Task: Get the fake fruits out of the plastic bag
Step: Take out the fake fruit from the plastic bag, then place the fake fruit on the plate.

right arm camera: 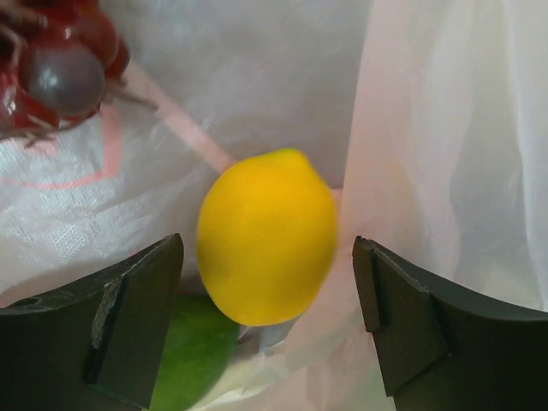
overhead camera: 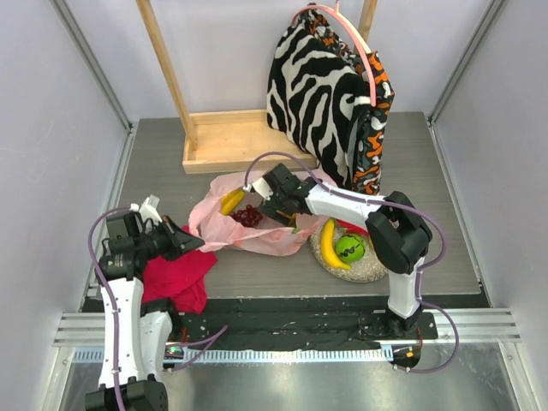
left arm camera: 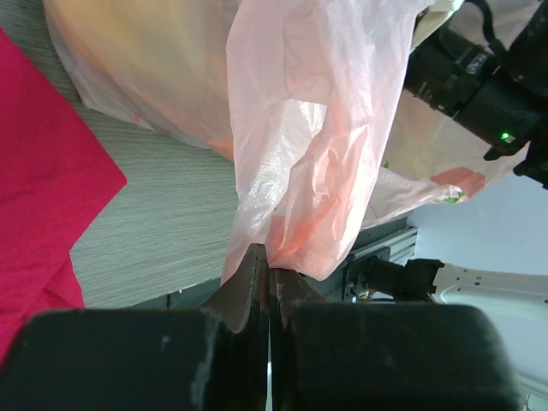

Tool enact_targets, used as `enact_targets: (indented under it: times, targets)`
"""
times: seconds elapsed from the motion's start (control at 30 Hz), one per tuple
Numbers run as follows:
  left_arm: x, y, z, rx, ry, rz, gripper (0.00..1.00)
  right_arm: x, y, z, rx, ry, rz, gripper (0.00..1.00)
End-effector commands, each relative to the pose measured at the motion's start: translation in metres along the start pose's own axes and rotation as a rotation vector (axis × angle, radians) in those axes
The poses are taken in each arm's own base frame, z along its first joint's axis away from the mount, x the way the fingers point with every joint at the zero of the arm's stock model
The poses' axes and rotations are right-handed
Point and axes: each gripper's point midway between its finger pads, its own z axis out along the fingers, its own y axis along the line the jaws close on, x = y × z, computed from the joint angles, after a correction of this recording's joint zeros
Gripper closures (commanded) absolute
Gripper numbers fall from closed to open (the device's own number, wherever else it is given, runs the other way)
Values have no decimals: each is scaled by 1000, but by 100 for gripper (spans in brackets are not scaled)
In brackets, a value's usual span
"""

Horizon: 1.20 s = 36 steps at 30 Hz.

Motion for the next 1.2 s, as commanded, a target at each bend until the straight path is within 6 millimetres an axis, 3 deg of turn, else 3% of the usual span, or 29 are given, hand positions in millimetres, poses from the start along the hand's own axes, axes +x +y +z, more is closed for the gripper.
enact_targets:
  times: [0.0,0.07,0.1,0.2,0.27,0.33,0.4,0.43,0.53,0.67,0.73,0.77,0.83,0.87,0.97,1.0,1.17]
  targets:
    - [-2,-5,1,33,-6,21,100,3,2,8,-2,2,18,20]
    - [-2,-5,1,33,-6,21,100,-1,-4,7,-1,-10,23,29]
    - [-2,-5,1,31,-5,22,100,-7,-5,4,-14,-31,21,39]
    - [-3,-4,1,25,-8,22,100,-48,-12,-24,-53,-146,36,55]
    - [-3,-4,2,22,-4,17,100,-80,-14,-56,-105,-238,56,59]
    - [-5,-3,2,16,-7,10,100,-118,-10,-106,-214,-401,66,62]
    - [-7,-2,3,12,-5,5,100,-138,-4,-143,-291,-503,78,62]
    - [-7,-2,3,11,-3,2,100,-150,-1,-174,-347,-583,71,62]
    - [-9,1,5,2,-2,-10,100,-156,7,-222,-431,-678,85,62]
    - [-16,1,8,2,-5,-26,100,-155,39,-263,-657,-746,96,58]
    - [-20,2,8,-4,-4,-31,100,-149,46,-266,-697,-730,126,60]
    - [-22,2,8,-7,-4,-31,100,-145,42,-276,-666,-749,116,61]
    - [-28,-1,6,-15,-4,-7,100,-125,36,-277,-601,-728,59,60]
    - [-29,0,5,-26,1,-11,100,-115,29,-291,-551,-740,18,60]
    - [-36,-2,4,-35,-2,7,100,-55,14,-293,-450,-599,-97,60]
    - [-37,-2,4,-36,-6,10,100,-25,12,-304,-416,-531,-117,60]
    - [-39,0,0,-52,-7,1,100,92,2,-295,-327,-224,-221,64]
